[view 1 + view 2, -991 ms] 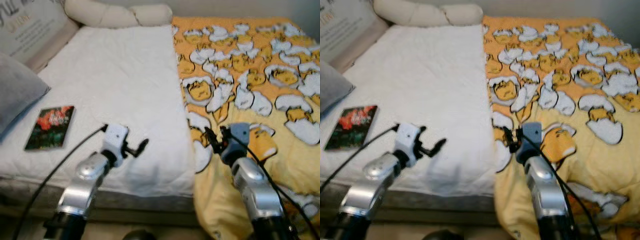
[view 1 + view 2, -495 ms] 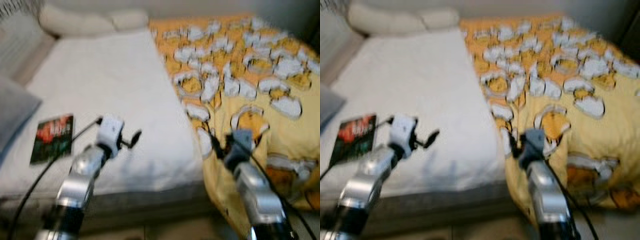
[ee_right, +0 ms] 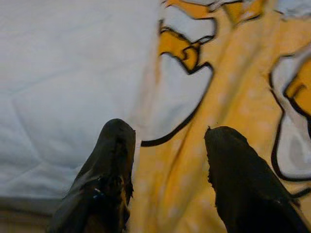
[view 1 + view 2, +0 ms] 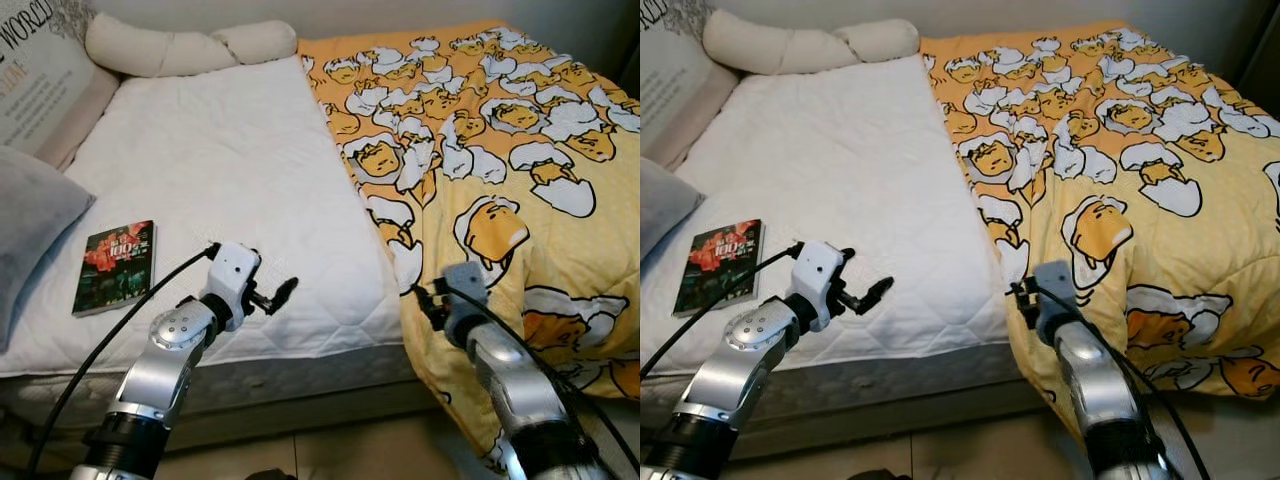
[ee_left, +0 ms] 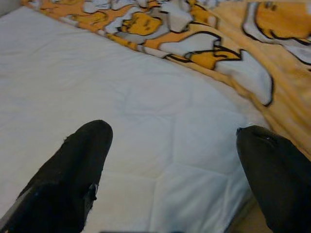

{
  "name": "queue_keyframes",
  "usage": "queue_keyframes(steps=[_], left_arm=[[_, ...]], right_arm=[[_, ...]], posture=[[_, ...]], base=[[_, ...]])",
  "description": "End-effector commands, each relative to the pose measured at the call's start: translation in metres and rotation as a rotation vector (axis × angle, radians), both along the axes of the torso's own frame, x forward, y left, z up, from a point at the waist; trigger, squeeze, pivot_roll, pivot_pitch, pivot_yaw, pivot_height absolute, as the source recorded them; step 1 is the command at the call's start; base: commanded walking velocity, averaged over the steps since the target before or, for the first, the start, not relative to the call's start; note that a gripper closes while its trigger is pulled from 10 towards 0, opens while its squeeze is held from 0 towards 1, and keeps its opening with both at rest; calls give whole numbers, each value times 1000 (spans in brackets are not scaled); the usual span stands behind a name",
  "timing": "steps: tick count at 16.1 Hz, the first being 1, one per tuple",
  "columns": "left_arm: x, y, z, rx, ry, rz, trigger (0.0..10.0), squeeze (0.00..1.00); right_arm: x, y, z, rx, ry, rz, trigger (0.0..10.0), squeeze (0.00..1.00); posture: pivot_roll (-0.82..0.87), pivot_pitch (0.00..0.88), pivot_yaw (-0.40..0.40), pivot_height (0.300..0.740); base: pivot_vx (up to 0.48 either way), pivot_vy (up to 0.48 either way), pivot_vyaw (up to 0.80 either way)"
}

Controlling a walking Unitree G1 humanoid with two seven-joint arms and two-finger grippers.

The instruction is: Clean up the room

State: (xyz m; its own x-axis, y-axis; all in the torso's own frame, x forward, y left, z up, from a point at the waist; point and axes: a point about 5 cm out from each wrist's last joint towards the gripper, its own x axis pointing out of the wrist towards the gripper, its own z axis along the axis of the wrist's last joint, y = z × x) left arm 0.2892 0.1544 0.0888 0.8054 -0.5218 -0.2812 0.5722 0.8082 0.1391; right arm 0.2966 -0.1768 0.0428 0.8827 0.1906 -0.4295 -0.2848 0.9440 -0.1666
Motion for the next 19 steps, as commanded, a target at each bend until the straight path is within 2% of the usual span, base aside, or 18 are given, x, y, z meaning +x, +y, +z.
queue_keyframes(steps=[1, 4, 7, 9, 13, 14, 15, 19], left_arm=[[-2, 2, 0, 7, 17, -22, 10000, 8], [-5, 1, 1, 19, 37, -68, 10000, 12], [-17, 3, 0, 30, 63, -97, 10000, 16], [-22, 4, 0, 42, 79, -115, 10000, 16], [-41, 3, 4, 50, 130, -196, 10000, 16], [-47, 2, 6, 51, 141, -214, 10000, 20], [-50, 1, 8, 49, 145, -216, 10000, 16], [-60, 1, 15, 49, 161, -219, 10000, 16]], right_arm=[[5, 5, -1, -88, -3, 74, 10000, 1000], [15, 10, -12, -141, 99, 104, 10000, 1000], [16, 21, -27, -170, 170, 94, 10000, 1000], [18, 19, -29, -228, 153, 38, 10000, 1000], [16, 16, -35, -386, 155, 26, 10000, 1000], [15, 16, -37, -393, 159, 25, 10000, 643], [14, 17, -38, -413, 166, 33, 10000, 0], [10, 9, -42, -530, 160, 38, 10000, 0]], posture=[[-39, 0, 114, 740], [-16, 0, 99, 740], [39, 0, 69, 740], [70, 0, 61, 740], [114, 0, 78, 740], [131, 7, 82, 740], [139, 21, 83, 740], [178, 80, 79, 740]], base=[[0, 0, 0], [0, 0, 0], [0, 0, 0], [0, 0, 0], [0, 0, 0], [0, 0, 0], [0, 0, 0], [0, 0, 0]])
